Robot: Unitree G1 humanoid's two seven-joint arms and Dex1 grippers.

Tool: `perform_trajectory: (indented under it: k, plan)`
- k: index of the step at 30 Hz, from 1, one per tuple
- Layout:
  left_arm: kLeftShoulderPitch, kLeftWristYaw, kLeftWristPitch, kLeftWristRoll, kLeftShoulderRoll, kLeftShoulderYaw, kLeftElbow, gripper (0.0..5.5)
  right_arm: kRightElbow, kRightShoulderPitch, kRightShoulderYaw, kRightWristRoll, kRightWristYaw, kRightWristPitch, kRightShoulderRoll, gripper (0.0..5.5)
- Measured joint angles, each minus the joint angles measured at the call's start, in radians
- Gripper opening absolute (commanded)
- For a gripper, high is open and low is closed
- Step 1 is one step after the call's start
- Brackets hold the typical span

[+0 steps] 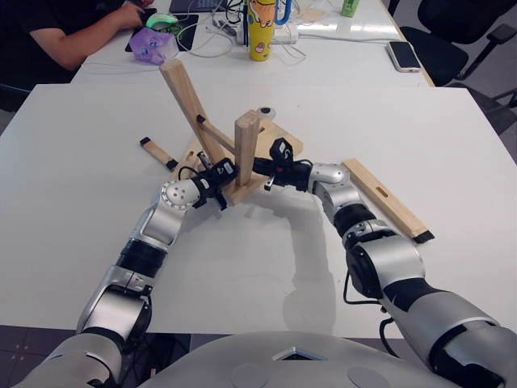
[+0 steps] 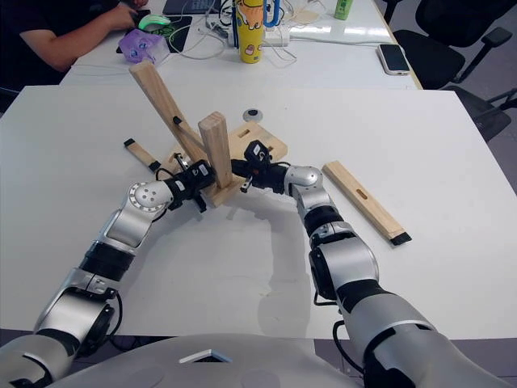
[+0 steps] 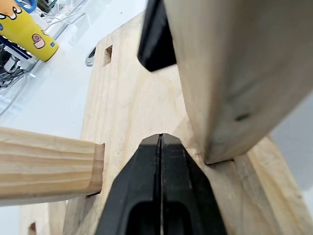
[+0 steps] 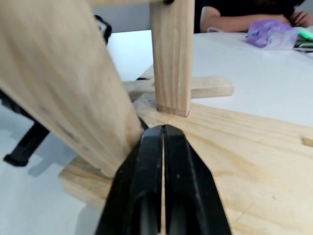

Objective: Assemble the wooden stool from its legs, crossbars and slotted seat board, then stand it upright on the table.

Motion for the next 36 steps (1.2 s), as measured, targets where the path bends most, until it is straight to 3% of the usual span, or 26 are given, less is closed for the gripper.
perform_trajectory:
  k: [6,11,17,23,29,36]
  plan:
    - [0.056,-0.005,0.037,0.003,0.033,-0.002,-0.096,0.01,-0.043,0.049,0.042,-0.02,-0.02,0.002,0.001,0.0]
    - [0.057,0.114,-0.013,0.039,0.041,0.044,-0.048,0.01,-0.05,0.061,0.053,-0.044,-0.095,-0.005,-0.002,0.0]
    - [0.062,0.127,-0.114,-0.007,0.079,0.128,-0.072,0.01,-0.035,0.043,-0.008,-0.043,-0.148,-0.007,-0.126,0.0]
    - [0.066,0.038,-0.12,-0.054,0.111,0.142,-0.138,0.01,0.071,-0.079,0.04,-0.164,-0.295,0.028,-0.206,0.0]
    - [0.097,-0.036,-0.06,-0.1,0.144,0.15,-0.211,0.01,0.122,-0.122,0.086,-0.233,-0.307,0.036,-0.209,0.0]
    - [0.164,-0.177,0.038,-0.189,0.264,0.209,-0.287,0.01,0.136,-0.144,0.115,-0.265,-0.303,0.036,-0.214,0.0]
